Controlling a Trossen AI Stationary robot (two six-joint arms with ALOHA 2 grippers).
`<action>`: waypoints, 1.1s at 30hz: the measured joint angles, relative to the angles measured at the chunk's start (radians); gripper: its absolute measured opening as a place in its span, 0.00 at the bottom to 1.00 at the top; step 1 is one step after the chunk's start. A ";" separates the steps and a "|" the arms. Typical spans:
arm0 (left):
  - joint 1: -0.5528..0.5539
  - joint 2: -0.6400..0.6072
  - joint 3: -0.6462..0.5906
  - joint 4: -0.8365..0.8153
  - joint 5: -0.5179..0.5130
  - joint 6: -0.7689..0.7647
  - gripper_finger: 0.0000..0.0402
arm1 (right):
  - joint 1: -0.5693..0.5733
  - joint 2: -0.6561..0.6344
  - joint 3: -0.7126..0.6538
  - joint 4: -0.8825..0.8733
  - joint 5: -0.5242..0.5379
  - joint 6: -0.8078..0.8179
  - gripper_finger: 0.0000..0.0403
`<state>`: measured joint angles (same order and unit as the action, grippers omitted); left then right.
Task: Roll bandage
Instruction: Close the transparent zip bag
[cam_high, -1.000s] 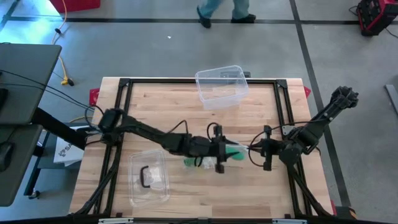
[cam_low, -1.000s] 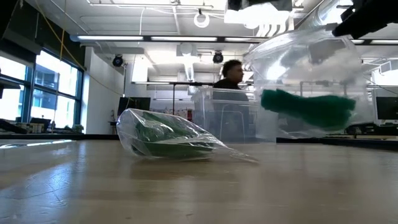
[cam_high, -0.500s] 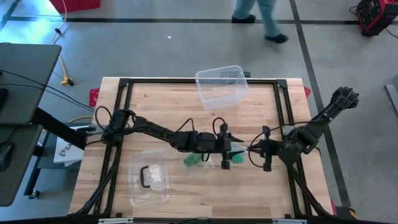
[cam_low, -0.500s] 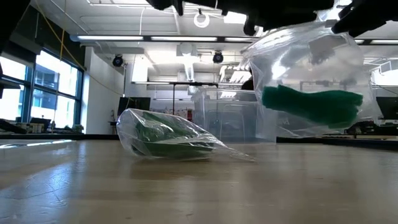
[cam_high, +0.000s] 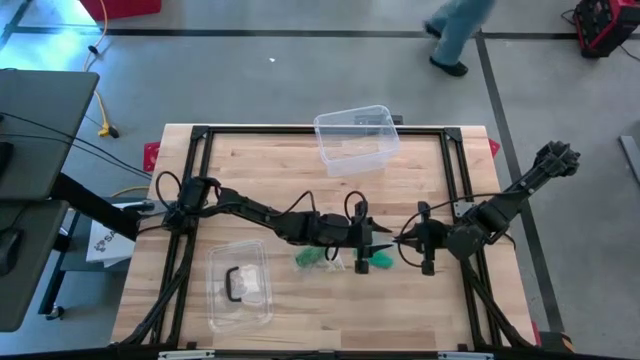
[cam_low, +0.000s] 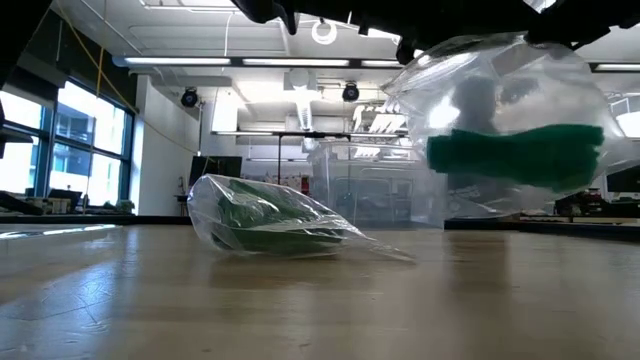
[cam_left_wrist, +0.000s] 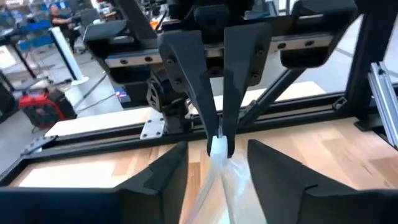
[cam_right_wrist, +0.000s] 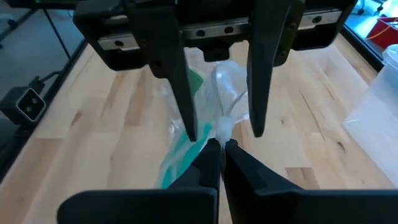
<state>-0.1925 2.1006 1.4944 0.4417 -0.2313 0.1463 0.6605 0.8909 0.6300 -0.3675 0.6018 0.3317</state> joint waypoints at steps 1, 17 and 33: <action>0.000 0.000 0.000 0.000 0.007 0.012 0.38 | 0.000 0.000 0.000 0.007 0.000 0.000 0.00; 0.000 0.000 0.000 -0.004 0.048 0.013 0.04 | 0.000 0.000 0.000 0.041 -0.019 -0.021 0.00; -0.018 -0.058 0.002 -0.223 -0.004 -0.050 0.06 | 0.000 0.000 0.002 -0.044 -0.057 0.051 0.00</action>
<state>-0.2100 2.0426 1.4963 0.2186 -0.2356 0.0960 0.6606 0.8909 0.6319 -0.4117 0.5448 0.3832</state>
